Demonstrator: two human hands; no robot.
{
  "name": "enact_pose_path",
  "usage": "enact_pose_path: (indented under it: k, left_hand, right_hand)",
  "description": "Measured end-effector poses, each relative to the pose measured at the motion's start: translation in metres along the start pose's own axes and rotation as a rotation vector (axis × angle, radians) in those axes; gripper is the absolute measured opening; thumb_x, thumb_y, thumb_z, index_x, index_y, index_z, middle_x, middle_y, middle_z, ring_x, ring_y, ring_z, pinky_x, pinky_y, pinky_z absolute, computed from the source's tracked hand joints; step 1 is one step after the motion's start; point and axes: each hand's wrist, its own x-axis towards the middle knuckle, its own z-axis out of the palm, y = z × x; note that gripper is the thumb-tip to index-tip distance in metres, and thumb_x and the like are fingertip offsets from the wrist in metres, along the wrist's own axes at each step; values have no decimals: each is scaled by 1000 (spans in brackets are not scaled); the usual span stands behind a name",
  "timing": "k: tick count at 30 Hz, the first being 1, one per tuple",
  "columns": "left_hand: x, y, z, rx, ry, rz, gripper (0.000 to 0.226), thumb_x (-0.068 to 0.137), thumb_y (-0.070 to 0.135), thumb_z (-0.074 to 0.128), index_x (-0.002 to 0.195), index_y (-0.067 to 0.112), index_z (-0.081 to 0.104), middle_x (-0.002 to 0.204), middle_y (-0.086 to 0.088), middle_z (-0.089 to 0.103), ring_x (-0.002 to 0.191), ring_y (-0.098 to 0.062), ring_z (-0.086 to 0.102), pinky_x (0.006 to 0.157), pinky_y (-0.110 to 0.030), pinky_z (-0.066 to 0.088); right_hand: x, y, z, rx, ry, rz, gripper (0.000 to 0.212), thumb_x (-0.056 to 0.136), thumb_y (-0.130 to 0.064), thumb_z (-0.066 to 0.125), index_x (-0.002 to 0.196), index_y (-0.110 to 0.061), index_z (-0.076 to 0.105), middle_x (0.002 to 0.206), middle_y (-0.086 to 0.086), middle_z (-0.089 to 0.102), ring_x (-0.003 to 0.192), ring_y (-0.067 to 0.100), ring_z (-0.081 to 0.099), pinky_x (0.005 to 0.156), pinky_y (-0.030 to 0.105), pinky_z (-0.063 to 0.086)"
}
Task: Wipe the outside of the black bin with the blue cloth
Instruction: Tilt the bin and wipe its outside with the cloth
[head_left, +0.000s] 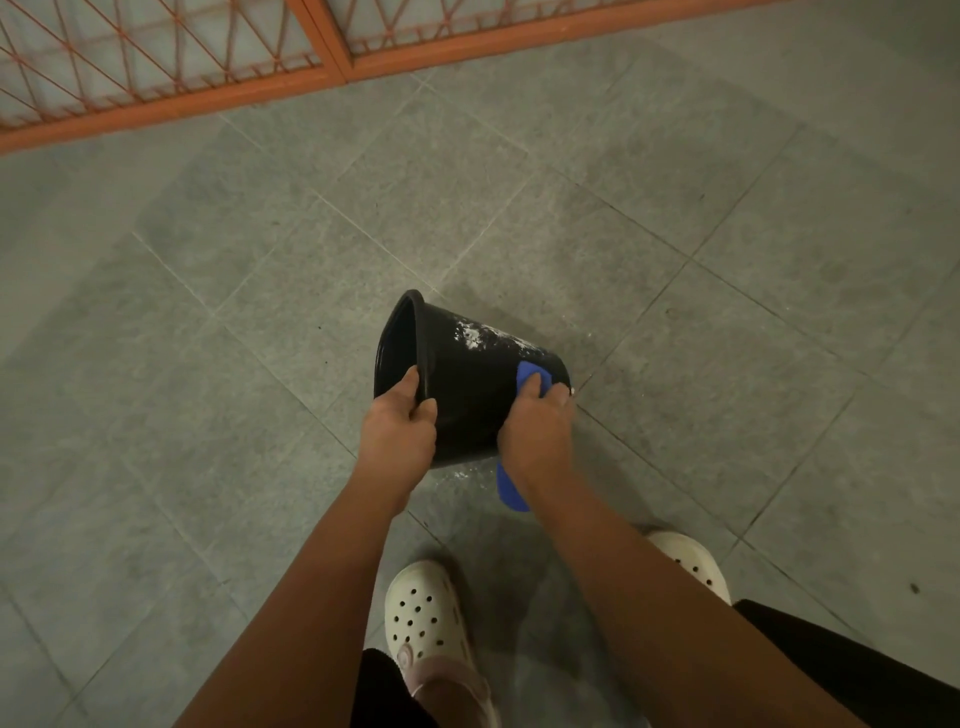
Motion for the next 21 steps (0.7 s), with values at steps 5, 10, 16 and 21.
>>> enact_pose_path:
  k: [5, 10, 16, 21]
  left_hand:
    - [-2, -3, -9, 40, -67, 13, 53, 98, 11, 44, 146, 29, 32, 135, -8, 52, 121, -28, 51, 102, -50, 45]
    - [3, 4, -11, 38, -164, -41, 76, 91, -1, 41, 147, 44, 17, 129, -8, 49, 112, -31, 52, 84, -47, 53]
    - [4, 6, 14, -15, 68, -99, 17, 101, 32, 31, 113, 29, 44, 90, 7, 49, 80, -11, 47, 77, -40, 43]
    - [6, 1, 19, -61, 152, -77, 28, 99, 26, 34, 121, 28, 51, 94, 7, 52, 88, -16, 50, 84, -44, 45]
  right_hand:
    - [24, 18, -8, 14, -24, -78, 71, 87, -6, 52, 146, -15, 14, 146, 17, 21, 132, 31, 26, 109, 40, 32]
    - [22, 27, -7, 100, -19, 51, 68, 85, -4, 49, 145, -13, 19, 143, 21, 27, 129, 34, 29, 109, 42, 34]
    - [-13, 32, 14, 206, 196, -207, 39, 86, -20, 43, 122, -37, 41, 129, 4, 40, 116, 24, 44, 94, 34, 43]
    - [8, 32, 5, 158, 252, -365, 58, 76, 6, 53, 132, -10, 47, 129, 17, 47, 111, 34, 52, 92, 40, 48]
